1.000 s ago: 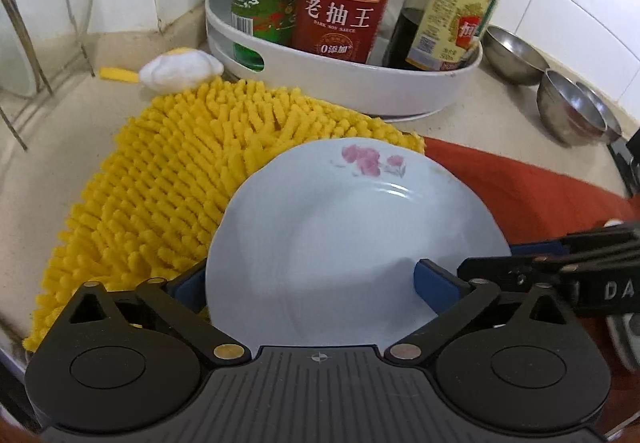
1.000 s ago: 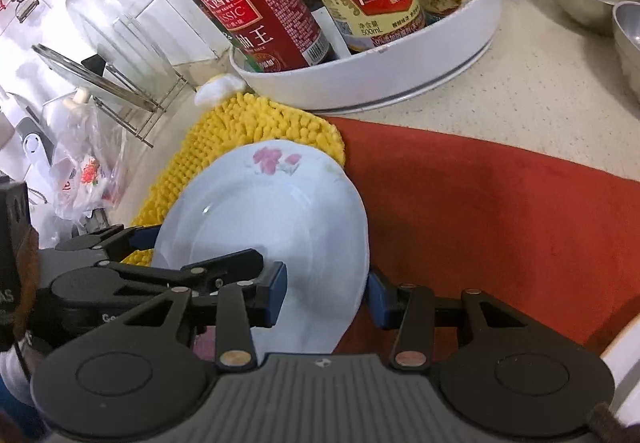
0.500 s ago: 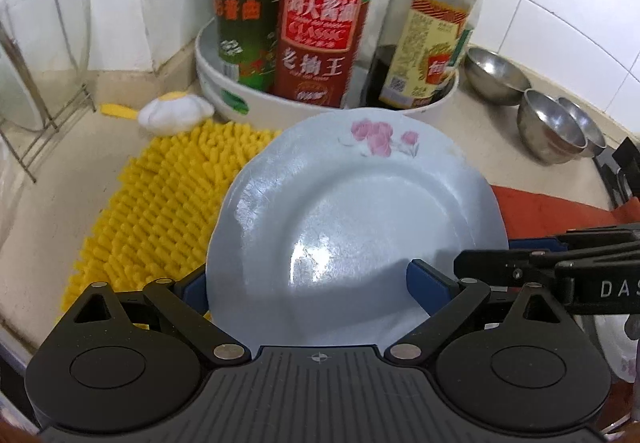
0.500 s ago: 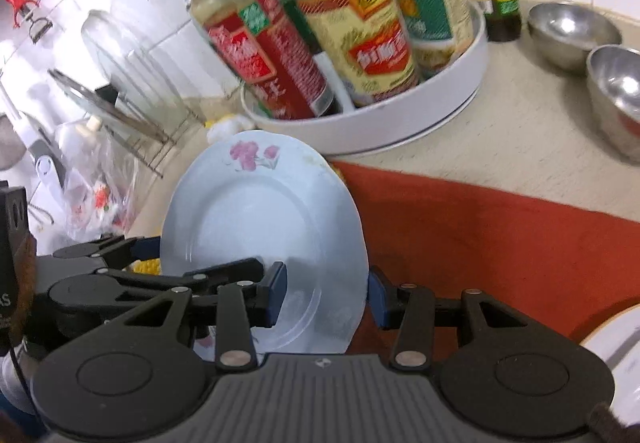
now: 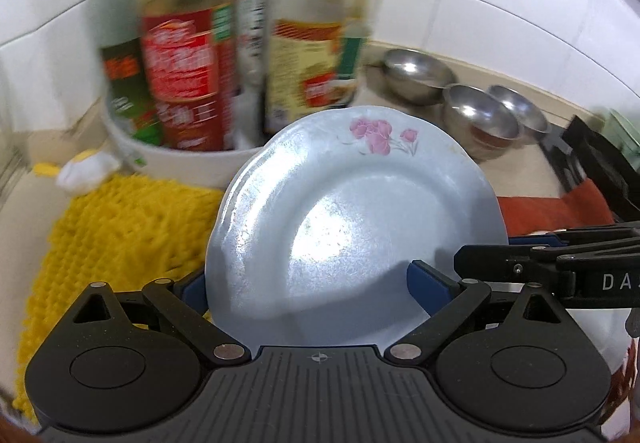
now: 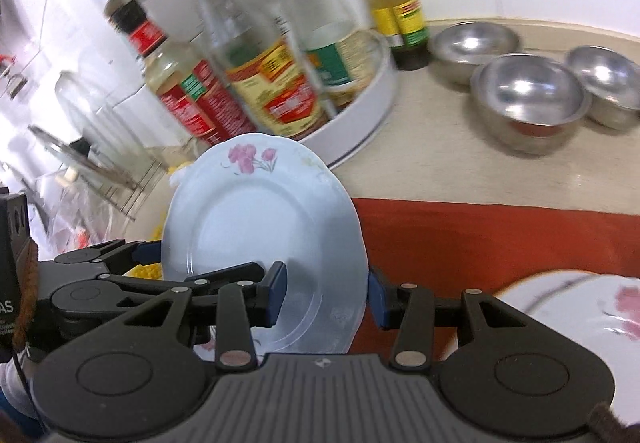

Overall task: Organize plates and bowls
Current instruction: 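Carry the held plate with both tools toward the stacked plates, then lower the pink-flower plate onto the plate stack with both tools, then open both tools and withdraw them from the plate stack, then reach both tools to the nearest steel bowl and grip its rim, then lift the steel bowl off the counter with both tools, then carry the held steel bowl with both tools along the counter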

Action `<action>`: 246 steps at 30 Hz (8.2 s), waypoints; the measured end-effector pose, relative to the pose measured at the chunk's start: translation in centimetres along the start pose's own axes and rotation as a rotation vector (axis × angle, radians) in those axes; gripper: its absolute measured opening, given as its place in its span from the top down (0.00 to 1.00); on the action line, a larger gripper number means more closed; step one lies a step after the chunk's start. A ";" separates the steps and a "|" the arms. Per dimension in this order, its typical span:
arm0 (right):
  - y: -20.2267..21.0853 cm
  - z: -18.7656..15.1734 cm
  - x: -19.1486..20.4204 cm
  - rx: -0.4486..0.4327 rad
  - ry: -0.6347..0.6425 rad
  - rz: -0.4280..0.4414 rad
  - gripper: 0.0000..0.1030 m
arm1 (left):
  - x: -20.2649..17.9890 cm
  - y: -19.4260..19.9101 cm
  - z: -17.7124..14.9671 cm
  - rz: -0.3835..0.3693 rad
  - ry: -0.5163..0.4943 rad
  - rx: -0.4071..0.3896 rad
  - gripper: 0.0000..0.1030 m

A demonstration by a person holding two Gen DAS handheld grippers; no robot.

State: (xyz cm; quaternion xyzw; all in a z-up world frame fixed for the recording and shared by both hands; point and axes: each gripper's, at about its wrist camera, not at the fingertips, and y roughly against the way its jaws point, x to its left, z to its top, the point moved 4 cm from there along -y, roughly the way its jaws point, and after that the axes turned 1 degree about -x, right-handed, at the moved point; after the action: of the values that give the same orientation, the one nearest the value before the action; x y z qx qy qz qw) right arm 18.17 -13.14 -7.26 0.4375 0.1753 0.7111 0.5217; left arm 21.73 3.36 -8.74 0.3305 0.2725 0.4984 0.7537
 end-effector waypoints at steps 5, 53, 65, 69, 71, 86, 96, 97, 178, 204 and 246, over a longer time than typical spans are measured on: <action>2.5 -0.6 -2.4 -0.034 -0.060 -0.052 0.60 | -3.2 -0.7 0.6 -0.054 -0.066 0.004 0.04; 12.2 -7.0 -15.4 -0.058 -0.297 -0.299 0.61 | -20.1 -5.6 -2.1 -0.274 -0.323 0.169 0.03; 12.2 -6.5 -16.2 -0.056 -0.267 -0.330 0.60 | -21.0 -6.7 -1.8 -0.289 -0.329 0.191 0.04; 12.2 -6.3 -16.2 -0.049 -0.239 -0.345 0.59 | -20.9 -7.1 -1.8 -0.285 -0.333 0.200 0.07; 12.2 -6.2 -16.2 -0.049 -0.232 -0.351 0.59 | -20.9 -7.0 -1.7 -0.285 -0.338 0.192 0.08; 12.3 -3.5 -15.7 -0.108 -0.136 -0.383 0.59 | -17.8 -6.7 1.3 -0.208 -0.294 0.108 0.07; 10.2 0.1 -15.0 -0.108 -0.056 -0.338 0.59 | -15.7 -7.3 3.8 -0.136 -0.254 0.070 0.06; 10.0 0.5 -14.9 -0.109 -0.051 -0.333 0.59 | -15.6 -7.4 4.1 -0.127 -0.250 0.065 0.05; 4.1 9.5 -21.6 -0.008 -0.269 -0.200 0.71 | -15.7 -12.7 13.7 -0.149 -0.240 0.061 0.25; 0.8 12.2 -27.1 -0.026 -0.309 -0.293 0.70 | -21.7 -19.2 16.8 -0.102 -0.348 0.052 0.23; -1.3 11.8 -28.5 -0.007 -0.376 -0.245 0.76 | -23.6 -24.0 16.0 -0.167 -0.347 0.119 0.58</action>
State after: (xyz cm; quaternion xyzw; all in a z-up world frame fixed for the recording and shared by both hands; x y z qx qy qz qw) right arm 30.54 -40.59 -14.18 0.5358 0.1242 0.5491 0.6292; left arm 38.90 -29.11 -15.13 0.4316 0.1938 0.3530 0.8072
